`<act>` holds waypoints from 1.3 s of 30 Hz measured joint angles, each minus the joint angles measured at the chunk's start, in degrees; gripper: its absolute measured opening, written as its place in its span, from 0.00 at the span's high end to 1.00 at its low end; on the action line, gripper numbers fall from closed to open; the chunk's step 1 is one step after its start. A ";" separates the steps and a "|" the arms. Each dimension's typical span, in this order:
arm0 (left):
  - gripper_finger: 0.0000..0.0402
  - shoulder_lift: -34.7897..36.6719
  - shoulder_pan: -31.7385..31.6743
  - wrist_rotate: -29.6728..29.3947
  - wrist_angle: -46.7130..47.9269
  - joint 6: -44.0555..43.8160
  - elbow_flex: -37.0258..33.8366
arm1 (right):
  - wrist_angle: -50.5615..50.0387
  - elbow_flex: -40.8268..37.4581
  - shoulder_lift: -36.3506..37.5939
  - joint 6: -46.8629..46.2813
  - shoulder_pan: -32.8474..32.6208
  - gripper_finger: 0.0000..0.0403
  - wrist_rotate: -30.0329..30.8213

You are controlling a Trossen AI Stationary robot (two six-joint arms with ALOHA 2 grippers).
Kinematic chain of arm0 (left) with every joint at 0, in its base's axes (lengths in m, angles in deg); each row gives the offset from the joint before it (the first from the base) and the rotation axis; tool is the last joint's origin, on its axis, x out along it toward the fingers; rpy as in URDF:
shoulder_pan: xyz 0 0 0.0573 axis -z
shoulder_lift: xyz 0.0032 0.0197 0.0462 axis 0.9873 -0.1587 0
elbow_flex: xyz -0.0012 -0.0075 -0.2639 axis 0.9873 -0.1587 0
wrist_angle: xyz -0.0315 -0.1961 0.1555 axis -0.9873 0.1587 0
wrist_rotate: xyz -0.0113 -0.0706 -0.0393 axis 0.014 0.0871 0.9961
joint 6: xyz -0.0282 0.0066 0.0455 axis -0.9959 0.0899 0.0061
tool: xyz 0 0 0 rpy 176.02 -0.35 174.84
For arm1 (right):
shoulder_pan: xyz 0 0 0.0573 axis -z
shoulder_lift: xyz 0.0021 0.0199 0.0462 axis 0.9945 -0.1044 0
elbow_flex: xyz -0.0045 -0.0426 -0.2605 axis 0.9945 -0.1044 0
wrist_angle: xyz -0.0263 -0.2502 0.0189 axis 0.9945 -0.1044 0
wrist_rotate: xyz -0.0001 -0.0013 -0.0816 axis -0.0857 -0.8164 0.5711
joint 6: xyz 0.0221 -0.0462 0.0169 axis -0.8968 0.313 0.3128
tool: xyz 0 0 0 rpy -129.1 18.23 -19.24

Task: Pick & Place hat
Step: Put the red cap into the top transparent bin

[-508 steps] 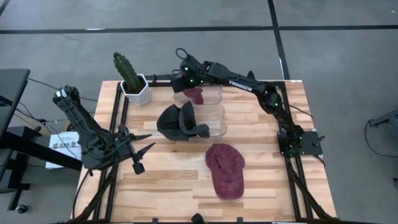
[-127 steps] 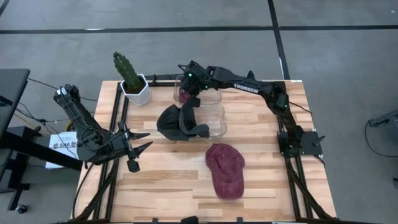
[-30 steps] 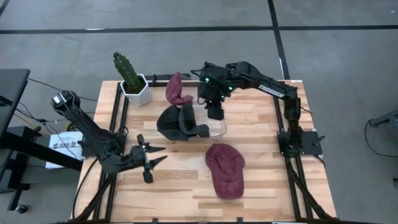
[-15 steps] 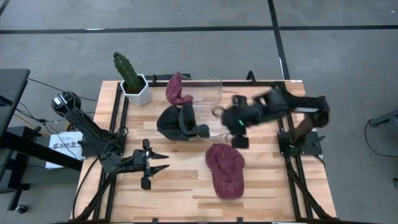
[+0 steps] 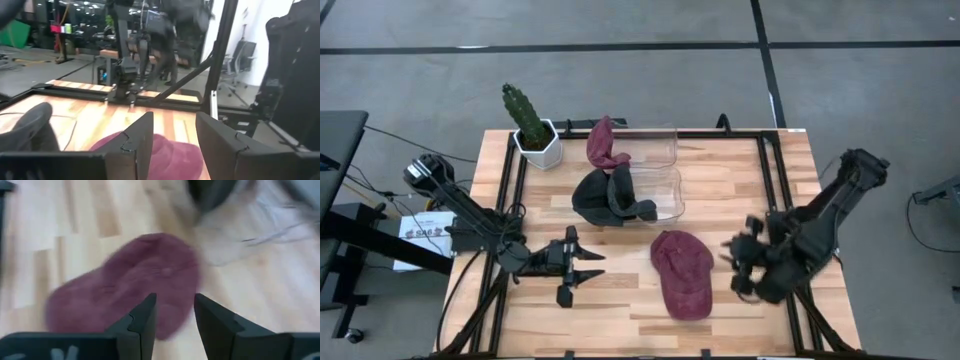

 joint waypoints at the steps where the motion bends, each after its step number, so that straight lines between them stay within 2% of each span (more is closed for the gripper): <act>1: 0.64 -0.27 -0.36 0.93 -0.65 0.02 0.02 | 4.64 -3.25 -0.11 -1.05 -2.07 0.70 1.37; 5: 0.64 -0.57 -1.35 4.35 -1.42 0.02 0.02 | 23.23 -13.03 -3.54 -1.41 -7.18 0.70 6.30; 9: 0.64 -0.57 -1.53 5.29 -2.32 0.73 0.31 | 34.52 -16.86 -9.64 -1.67 -8.56 0.71 9.78; 18: 0.64 -0.55 -1.51 8.07 -2.40 2.90 1.03 | 43.83 -17.32 -22.18 -1.69 -8.08 0.71 8.69; 23: 0.64 -0.55 -1.51 8.07 -2.39 3.74 1.03 | 50.30 -17.30 -24.26 1.36 -8.41 0.71 5.06; 28: 0.64 -0.55 -1.51 8.07 -2.37 3.74 1.03 | 54.94 -17.28 -23.75 3.52 -9.72 0.71 5.43; 33: 0.64 -0.55 -1.51 8.07 -2.34 3.74 1.03 | 65.16 -16.60 -27.01 5.84 -11.94 0.71 5.19; 39: 0.64 -0.55 -1.27 8.66 -2.25 3.24 1.03 | 65.10 -11.10 -33.50 5.87 -13.03 0.71 5.08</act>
